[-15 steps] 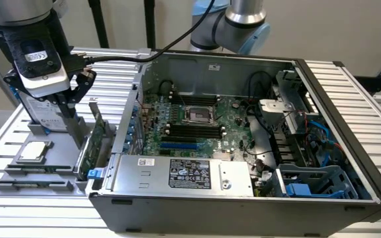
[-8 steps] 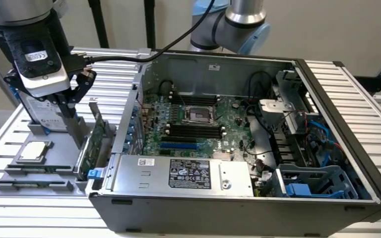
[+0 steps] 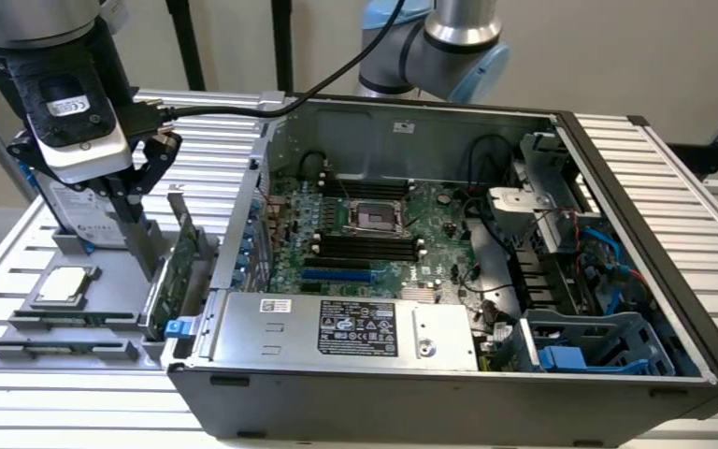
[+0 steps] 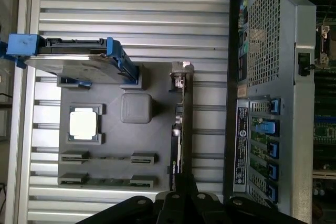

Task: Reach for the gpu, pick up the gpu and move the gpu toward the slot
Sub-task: 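Pick up the gpu and move the gpu toward the slot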

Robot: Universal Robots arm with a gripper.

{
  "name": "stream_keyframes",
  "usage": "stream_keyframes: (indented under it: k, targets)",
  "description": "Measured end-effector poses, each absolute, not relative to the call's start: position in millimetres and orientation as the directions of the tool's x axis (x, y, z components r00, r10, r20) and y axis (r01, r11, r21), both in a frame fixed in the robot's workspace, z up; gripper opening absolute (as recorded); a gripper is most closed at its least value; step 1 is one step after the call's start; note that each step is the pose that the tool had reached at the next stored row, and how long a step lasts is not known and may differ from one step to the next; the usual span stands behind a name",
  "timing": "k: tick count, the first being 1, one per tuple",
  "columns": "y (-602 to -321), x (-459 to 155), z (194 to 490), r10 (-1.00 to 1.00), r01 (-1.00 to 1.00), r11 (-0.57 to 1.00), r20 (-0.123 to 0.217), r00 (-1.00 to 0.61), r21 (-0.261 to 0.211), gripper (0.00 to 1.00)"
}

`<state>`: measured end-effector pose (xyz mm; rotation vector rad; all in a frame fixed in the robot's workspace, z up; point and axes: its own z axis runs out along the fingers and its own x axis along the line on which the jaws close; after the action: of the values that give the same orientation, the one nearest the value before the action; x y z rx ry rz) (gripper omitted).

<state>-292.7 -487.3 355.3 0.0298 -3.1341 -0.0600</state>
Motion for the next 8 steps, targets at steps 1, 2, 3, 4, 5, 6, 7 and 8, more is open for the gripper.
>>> stream_keyframes:
  k: [1,2,3,4,5,6,7,8]
  targets:
    - [-487.3,-292.7,355.3,-0.019,-0.019,0.999,0.006,-1.000,0.038,0.11]
    - [-487.3,-292.7,355.3,-0.019,-0.019,0.999,0.006,-1.000,0.038,0.11]
    - [-487.3,-292.7,355.3,-0.019,-0.019,0.999,0.006,-1.000,0.038,0.11]
    - [-487.3,-292.7,355.3,-0.019,-0.019,0.999,0.006,-1.000,0.038,0.11]
    - [-487.3,-292.7,355.3,-0.019,-0.019,0.999,0.006,-1.000,0.038,0.11]
    - [-487.3,-292.7,355.3,-0.019,-0.019,0.999,0.006,-1.000,0.038,0.12]
    - [-487.3,-292.7,355.3,-0.019,-0.019,0.999,0.006,-1.000,0.038,0.18]
    - [-487.3,-292.7,355.3,-0.019,-0.019,0.999,0.006,-1.000,0.038,0.18]
